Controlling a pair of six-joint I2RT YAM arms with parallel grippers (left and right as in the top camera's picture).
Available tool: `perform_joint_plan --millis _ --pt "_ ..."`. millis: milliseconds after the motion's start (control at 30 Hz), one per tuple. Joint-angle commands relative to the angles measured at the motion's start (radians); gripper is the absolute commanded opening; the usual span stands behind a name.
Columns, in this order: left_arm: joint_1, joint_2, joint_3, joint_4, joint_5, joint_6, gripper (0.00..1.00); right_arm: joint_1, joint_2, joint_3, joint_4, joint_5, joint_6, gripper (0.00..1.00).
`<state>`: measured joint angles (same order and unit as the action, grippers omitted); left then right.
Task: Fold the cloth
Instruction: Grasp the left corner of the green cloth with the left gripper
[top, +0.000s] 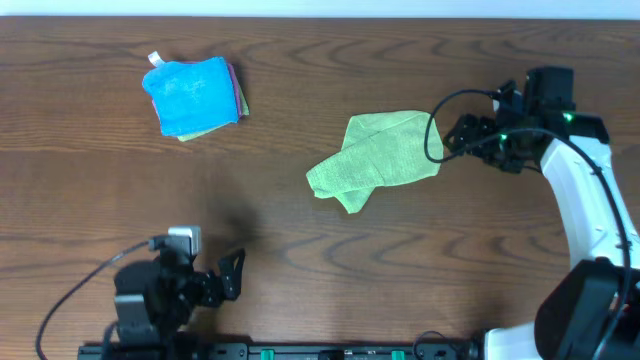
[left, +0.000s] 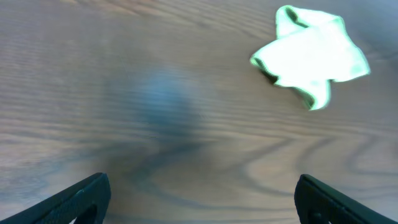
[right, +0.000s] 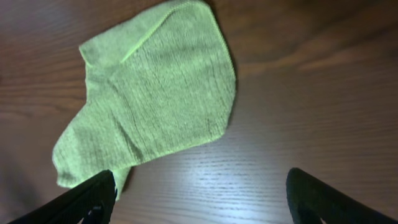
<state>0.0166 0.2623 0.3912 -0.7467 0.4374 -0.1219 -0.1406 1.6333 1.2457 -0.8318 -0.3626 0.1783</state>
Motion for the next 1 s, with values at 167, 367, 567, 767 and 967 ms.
perform_joint_plan --millis 167,367,567,767,967 --pt "-0.019 0.518 0.356 0.021 0.246 -0.067 0.96 -0.035 -0.017 -0.136 0.077 -0.151 -0.018 0.88" --pt "-0.033 0.809 0.435 0.165 0.385 -0.317 0.95 -0.036 -0.017 -0.146 0.088 -0.151 -0.014 0.88" --pt "-0.097 1.028 0.435 0.361 0.4 -0.562 0.95 -0.036 -0.017 -0.146 0.1 -0.151 -0.014 0.88" --pt "-0.219 1.258 0.435 0.553 0.398 -0.674 0.95 -0.036 -0.017 -0.146 0.106 -0.151 -0.014 0.88" --pt "-0.246 1.423 0.435 0.653 0.39 -0.838 0.95 -0.036 -0.017 -0.146 0.1 -0.151 -0.014 0.88"
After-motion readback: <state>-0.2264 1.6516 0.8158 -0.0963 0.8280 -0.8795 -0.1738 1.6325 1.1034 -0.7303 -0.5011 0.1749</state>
